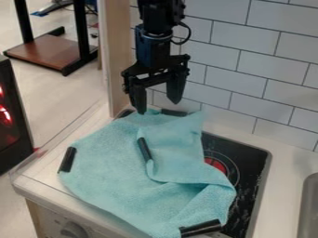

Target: Move the cloth to the left of the stove

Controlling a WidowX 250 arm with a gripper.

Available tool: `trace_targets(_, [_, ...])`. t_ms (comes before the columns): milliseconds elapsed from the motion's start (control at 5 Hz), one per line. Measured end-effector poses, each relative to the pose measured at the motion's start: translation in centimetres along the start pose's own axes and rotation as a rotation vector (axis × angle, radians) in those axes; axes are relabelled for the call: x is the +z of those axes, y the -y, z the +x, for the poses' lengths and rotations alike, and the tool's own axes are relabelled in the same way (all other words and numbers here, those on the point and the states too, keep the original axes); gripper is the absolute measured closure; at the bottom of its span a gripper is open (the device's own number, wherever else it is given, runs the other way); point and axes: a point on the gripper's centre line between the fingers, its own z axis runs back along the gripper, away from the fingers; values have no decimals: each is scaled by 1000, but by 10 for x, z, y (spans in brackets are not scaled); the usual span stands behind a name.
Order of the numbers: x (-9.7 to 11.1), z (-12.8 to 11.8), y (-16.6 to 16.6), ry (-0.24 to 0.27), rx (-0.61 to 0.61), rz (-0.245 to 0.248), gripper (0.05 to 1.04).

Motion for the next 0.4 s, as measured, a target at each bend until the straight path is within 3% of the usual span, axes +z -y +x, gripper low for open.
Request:
trace_targets(200, [-7,-2,-4,-17,0,24,83])
trace_targets(400, [-6,-10,-8,-24,-53,79,83])
